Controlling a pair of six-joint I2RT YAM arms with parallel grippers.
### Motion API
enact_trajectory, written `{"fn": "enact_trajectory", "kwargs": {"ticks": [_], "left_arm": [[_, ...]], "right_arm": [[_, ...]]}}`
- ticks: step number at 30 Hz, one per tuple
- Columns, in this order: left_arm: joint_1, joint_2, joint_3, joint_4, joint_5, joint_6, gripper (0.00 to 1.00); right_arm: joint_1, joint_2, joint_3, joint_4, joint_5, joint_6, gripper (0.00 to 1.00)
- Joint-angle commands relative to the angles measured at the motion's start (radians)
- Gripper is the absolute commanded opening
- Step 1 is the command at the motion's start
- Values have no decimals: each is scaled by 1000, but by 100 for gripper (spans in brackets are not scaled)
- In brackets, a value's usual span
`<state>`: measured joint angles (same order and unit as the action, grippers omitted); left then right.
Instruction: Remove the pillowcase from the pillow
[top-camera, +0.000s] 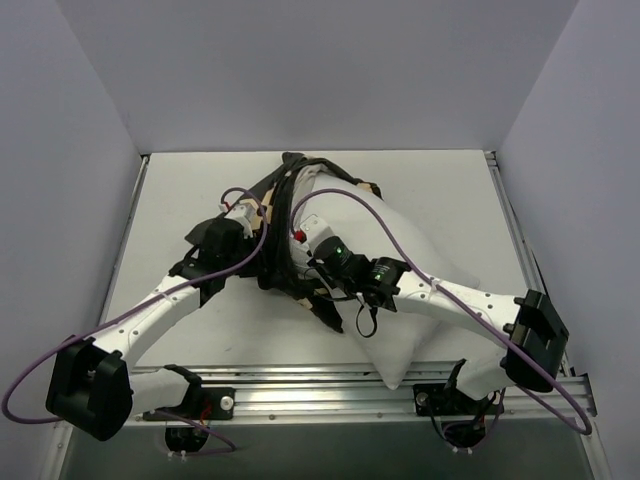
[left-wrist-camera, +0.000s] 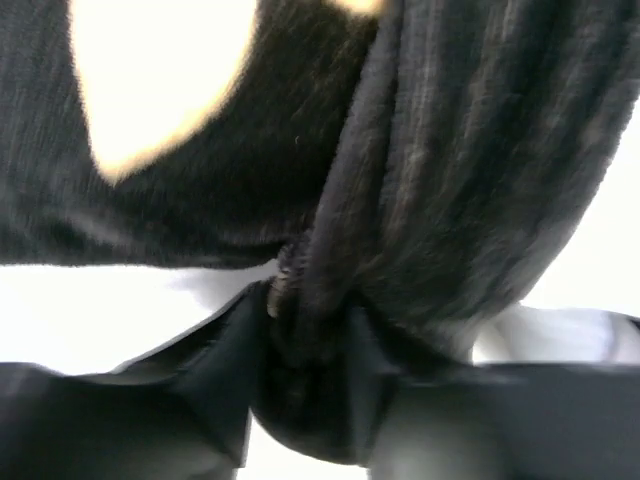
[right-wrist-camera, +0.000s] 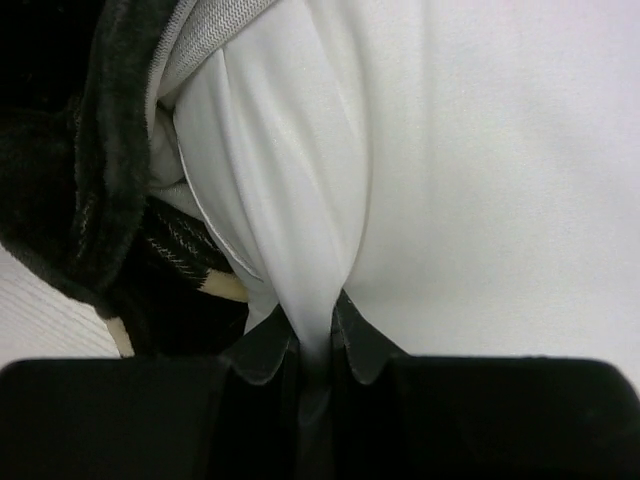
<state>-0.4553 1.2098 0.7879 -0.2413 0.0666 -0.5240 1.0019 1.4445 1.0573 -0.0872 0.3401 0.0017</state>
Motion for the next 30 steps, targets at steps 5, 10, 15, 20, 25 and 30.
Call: {"fn": "enact_trajectory", "kwargs": {"ticks": [5, 10, 15, 20, 25, 30], "left_arm": [[-3, 25, 149, -51, -169, 59, 2], [111, 0, 235, -191, -349, 70, 2], [225, -23, 274, -213, -415, 52, 2], [277, -18, 321, -187, -453, 70, 2], [297, 40, 416, -181, -426, 87, 2], [288, 34, 419, -128, -274, 68, 2]], "right_arm": [[-6, -202, -20, 11, 0, 29, 0], [-32, -338, -69, -86, 86, 78, 0], [-77, -515, -77, -170, 82, 162, 0], [-97, -636, -77, -224, 42, 190, 0], [-98, -700, -85, -244, 1, 192, 0], [-98, -661, -129, -212, -65, 190, 0]]}}
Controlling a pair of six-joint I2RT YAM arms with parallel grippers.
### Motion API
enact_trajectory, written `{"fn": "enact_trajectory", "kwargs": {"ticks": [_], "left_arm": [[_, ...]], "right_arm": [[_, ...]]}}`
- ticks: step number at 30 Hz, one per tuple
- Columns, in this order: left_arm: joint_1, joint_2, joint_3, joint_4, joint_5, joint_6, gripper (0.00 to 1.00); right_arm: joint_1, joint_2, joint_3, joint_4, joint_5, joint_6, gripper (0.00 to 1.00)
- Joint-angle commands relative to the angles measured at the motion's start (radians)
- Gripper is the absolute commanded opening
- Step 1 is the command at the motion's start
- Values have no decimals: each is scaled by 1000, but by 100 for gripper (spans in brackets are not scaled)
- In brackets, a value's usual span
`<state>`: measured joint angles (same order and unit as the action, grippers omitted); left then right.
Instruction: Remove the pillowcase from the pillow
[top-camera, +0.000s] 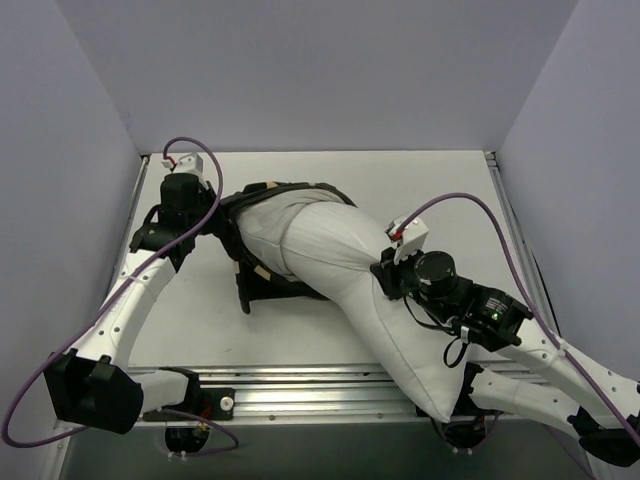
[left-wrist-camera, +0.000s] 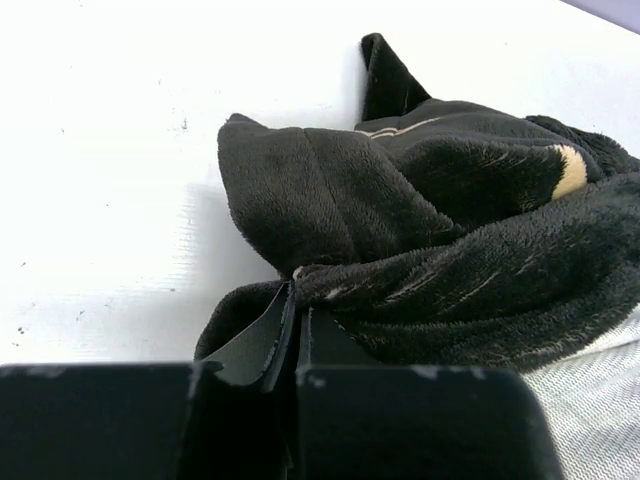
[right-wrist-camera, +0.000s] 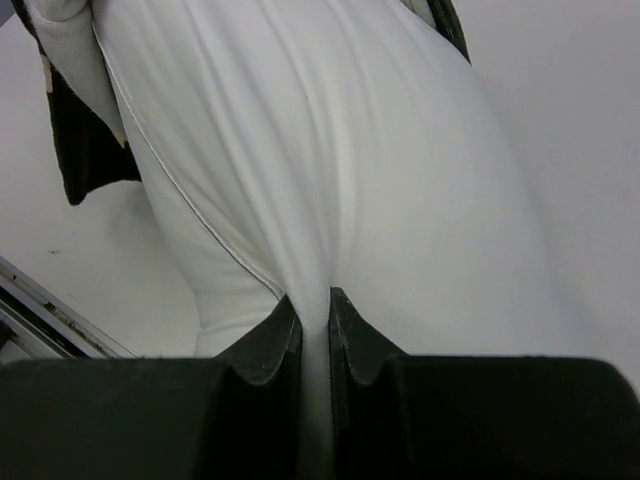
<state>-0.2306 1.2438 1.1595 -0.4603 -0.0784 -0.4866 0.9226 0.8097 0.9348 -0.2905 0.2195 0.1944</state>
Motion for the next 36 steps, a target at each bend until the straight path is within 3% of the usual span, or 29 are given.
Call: {"fn": "enact_trajectory", "kwargs": {"ticks": [1, 6, 15, 16, 19, 20, 23, 24, 27, 31, 36], "left_arm": [[63, 0, 54, 80, -109, 39, 2], [-1, -101, 37, 75, -18, 55, 2], [-326, -217, -76, 38, 152, 16, 3], [-340, -222, -110, 41, 188, 10, 6], [-354, -253, -135, 11, 258, 9, 47], [-352, -282, -132, -21, 208, 19, 70], [-340, -334, -112, -76, 51, 19, 92], [-316, -343, -106, -87, -37, 10, 94], [-238, -356, -104, -103, -89, -58, 97], [-48, -343, -173, -58, -34, -185, 97], [22, -319, -306, 103, 6, -288, 97]], "right_arm": [[-19, -6, -13, -3, 50, -3, 0], [-19, 31, -45, 62, 63, 14, 0], [-22, 157, -68, 188, 41, 34, 0], [-22, 163, -68, 192, 41, 30, 0], [-25, 180, -64, 194, 43, 27, 0], [-25, 183, -64, 192, 41, 27, 0], [-27, 189, -70, 195, 35, 33, 0], [-27, 187, -74, 198, 26, 33, 0], [-28, 190, -76, 203, 18, 37, 0], [-28, 186, -71, 198, 9, 37, 0], [-28, 180, -77, 198, -5, 36, 0]]}}
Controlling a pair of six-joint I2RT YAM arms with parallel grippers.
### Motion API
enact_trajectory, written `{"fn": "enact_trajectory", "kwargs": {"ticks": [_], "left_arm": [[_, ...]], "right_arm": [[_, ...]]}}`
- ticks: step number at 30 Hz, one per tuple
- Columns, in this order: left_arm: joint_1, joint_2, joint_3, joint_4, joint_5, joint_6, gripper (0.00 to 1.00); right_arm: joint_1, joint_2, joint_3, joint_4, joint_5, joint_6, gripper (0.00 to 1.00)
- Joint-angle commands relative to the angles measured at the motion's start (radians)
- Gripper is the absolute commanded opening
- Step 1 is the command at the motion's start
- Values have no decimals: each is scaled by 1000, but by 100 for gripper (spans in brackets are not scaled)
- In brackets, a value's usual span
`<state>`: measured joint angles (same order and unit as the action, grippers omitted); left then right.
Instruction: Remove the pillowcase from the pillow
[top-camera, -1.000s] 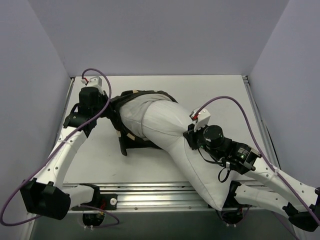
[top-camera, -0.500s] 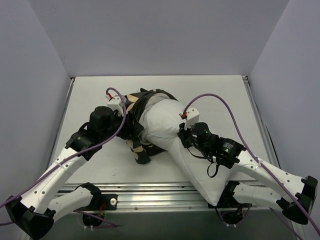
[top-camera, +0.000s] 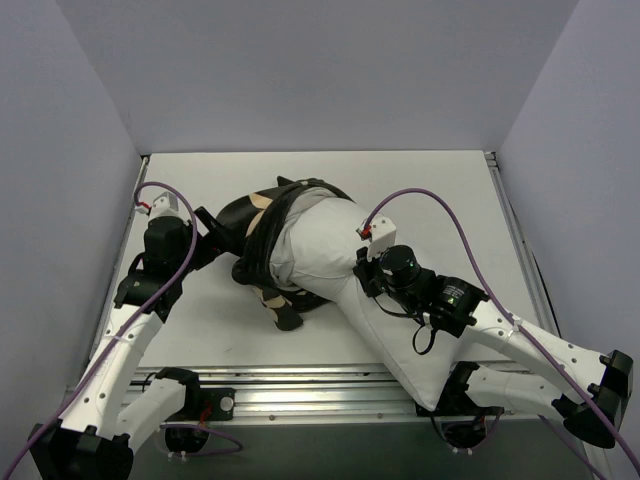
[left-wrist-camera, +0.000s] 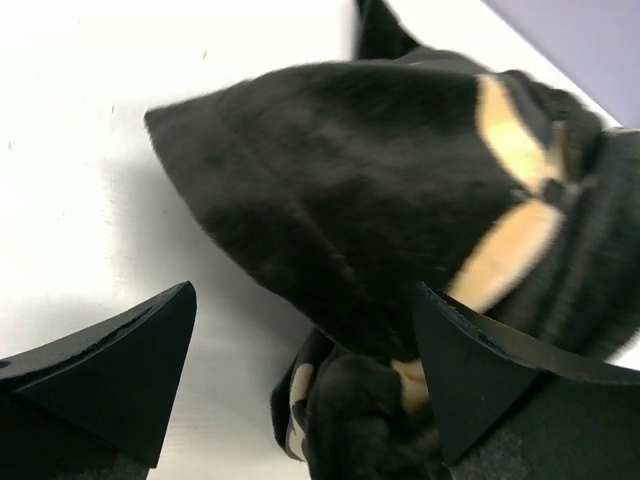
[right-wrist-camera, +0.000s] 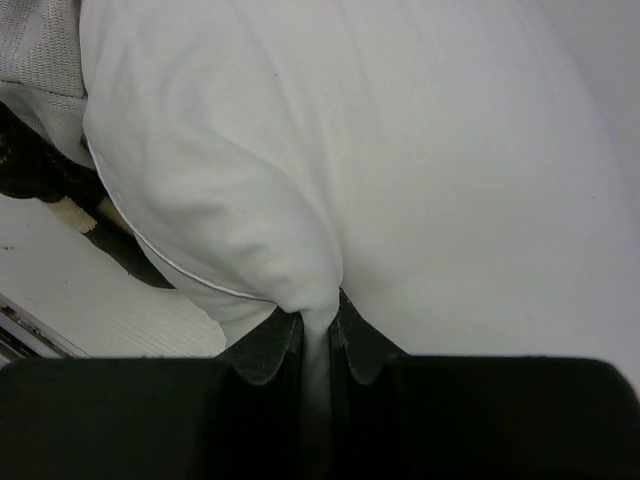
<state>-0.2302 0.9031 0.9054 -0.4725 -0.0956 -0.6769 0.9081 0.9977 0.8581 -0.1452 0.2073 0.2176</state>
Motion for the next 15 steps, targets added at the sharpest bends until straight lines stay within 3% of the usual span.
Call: {"fn": "enact_trajectory", "kwargs": {"ticks": [1, 11, 15], "left_arm": [[26, 32, -65, 138, 28, -119, 96], [94, 108, -210, 495, 74, -256, 87], [100, 105, -241, 552, 68, -271, 78]], "right_arm": [[-14, -7, -2, 56, 4, 12, 0], [-12, -16, -22, 78, -25, 17, 0], [-14, -30, -25, 73, -22, 16, 0]]}}
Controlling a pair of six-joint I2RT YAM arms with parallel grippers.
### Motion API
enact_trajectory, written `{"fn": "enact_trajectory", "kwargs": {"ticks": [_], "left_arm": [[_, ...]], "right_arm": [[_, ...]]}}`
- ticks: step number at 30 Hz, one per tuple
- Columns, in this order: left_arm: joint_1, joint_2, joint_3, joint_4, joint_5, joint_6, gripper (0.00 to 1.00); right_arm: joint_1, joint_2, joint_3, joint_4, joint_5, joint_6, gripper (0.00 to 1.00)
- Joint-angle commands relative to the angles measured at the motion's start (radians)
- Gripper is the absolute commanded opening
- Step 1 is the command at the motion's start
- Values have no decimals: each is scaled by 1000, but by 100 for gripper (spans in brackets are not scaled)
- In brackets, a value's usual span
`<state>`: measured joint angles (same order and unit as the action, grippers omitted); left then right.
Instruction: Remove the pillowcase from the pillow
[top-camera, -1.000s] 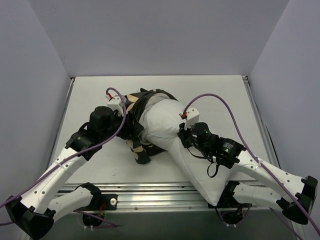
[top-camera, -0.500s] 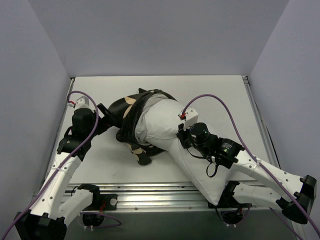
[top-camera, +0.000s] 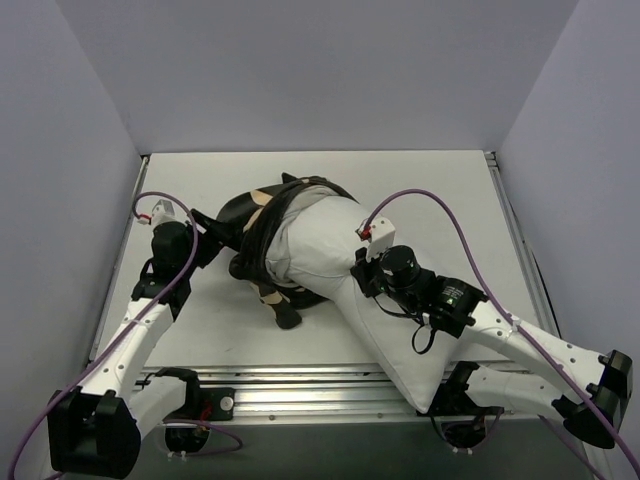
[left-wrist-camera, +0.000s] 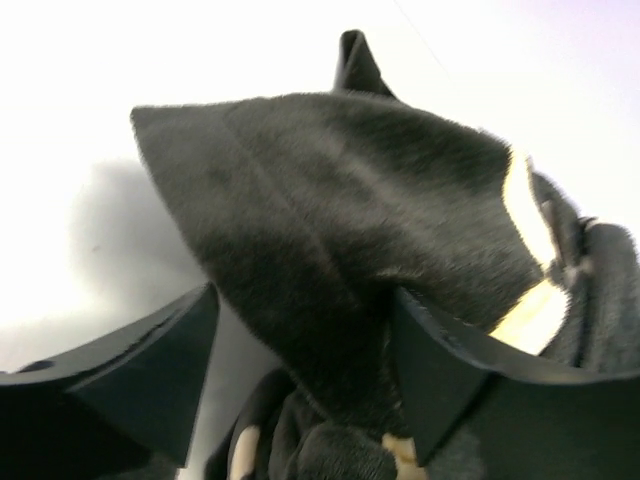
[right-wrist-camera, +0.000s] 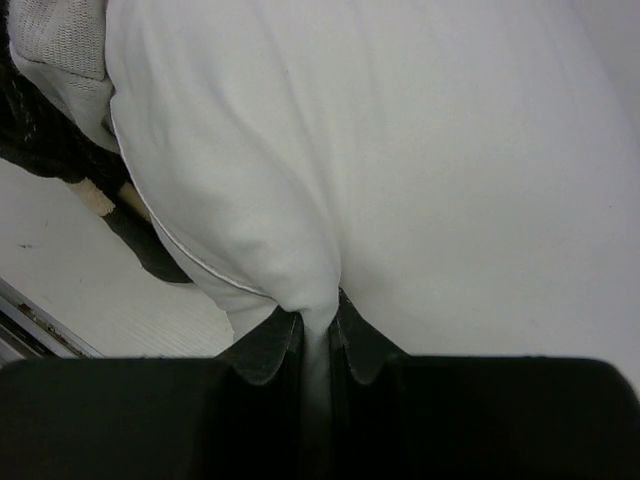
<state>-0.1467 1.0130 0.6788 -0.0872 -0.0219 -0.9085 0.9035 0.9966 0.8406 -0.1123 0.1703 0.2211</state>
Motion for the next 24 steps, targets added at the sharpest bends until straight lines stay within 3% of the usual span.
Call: {"fn": "enact_trajectory", "kwargs": {"ticks": [1, 3, 9, 13, 16, 24], "left_arm": [[19, -7, -21, 184, -6, -43, 75], [22, -7, -35, 198, -7, -47, 65], [21, 12, -56, 237, 2, -50, 51], [22, 13, -64, 247, -6, -47, 19], [22, 4, -59, 231, -19, -38, 3], [117, -10, 68, 90, -140, 52, 2]], "right_arm": [[-9, -29, -11, 40, 18, 12, 0], [-9, -29, -12, 42, 20, 12, 0], [-9, -21, -15, 54, 12, 12, 0], [-9, -23, -15, 53, 18, 12, 0], [-9, -24, -15, 45, 26, 12, 0], [-21, -41, -5, -62, 181, 44, 0]]}}
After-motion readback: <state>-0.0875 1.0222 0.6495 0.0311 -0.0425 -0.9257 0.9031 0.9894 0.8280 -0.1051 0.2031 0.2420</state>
